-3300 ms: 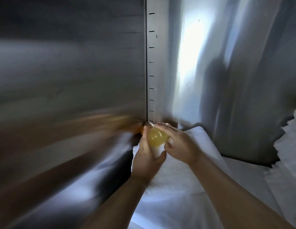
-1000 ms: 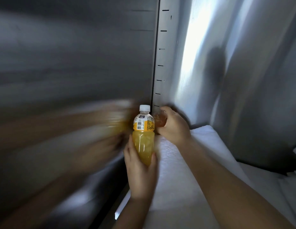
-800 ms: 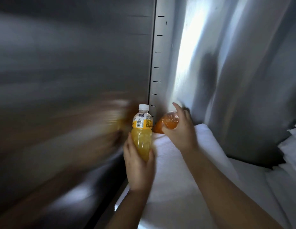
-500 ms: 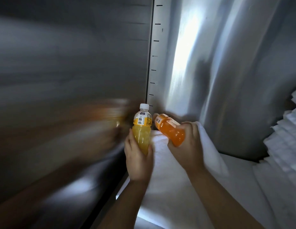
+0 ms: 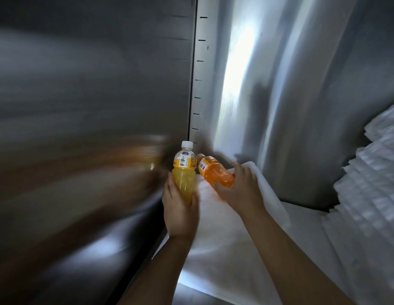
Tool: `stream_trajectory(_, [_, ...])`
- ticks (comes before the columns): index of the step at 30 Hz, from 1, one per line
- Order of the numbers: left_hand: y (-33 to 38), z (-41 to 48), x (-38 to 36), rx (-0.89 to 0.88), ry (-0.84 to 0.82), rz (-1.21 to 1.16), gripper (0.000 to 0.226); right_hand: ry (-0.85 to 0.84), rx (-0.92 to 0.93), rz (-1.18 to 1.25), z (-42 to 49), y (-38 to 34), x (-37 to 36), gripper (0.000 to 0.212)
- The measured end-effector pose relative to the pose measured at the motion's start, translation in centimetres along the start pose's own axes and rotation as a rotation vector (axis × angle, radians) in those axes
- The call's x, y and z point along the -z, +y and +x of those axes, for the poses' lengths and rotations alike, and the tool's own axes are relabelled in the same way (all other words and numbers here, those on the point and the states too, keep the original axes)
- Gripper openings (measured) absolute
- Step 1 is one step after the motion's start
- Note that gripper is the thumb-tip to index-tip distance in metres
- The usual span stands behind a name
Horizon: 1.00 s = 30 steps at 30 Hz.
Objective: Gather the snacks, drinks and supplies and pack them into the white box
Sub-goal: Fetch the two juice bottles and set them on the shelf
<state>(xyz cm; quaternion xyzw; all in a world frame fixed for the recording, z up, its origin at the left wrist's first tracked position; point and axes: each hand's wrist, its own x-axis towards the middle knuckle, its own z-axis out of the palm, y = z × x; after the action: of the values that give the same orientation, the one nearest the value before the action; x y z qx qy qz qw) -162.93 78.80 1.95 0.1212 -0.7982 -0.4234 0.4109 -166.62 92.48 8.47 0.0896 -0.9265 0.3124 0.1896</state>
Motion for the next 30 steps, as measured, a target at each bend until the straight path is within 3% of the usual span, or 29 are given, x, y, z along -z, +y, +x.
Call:
stream_trajectory(3, [-0.1, 0.1, -0.1, 0.013, -0.007, 0.005, 0.080, -0.052, -0.020, -0.020, -0.1, 0.2, 0.3, 0.054])
stream_trajectory(6, [-0.2, 0.2, -0.3, 0.022, -0.010, 0.023, 0.082, 0.012, -0.024, 0.055, -1.0, 0.3, 0.1, 0.051])
stream_trajectory(9, [-0.2, 0.1, -0.3, 0.012, -0.007, 0.039, 0.082, 0.125, -0.068, 0.228, -2.7, 1.0, -0.1, 0.050])
stream_trajectory(12, [-0.2, 0.1, -0.3, -0.007, -0.002, 0.044, 0.081, 0.123, -0.021, 0.360, -3.7, 1.7, -0.4, 0.049])
stream_trajectory(20, [-0.4, 0.1, -0.3, 0.022, -0.012, 0.051, 0.083, 0.240, 0.174, 0.063, -4.8, 1.5, -1.8, 0.045])
stream_trajectory(26, [-0.5, 0.1, -0.2, 0.009, -0.022, 0.036, 0.084, 0.234, 0.067, -0.136, -5.0, 0.1, -2.5, 0.085])
stream_trajectory(30, [-0.2, 0.0, 0.0, -0.015, -0.037, 0.044, 0.082, 0.342, 0.107, -0.289, -4.1, -0.8, -2.7, 0.062])
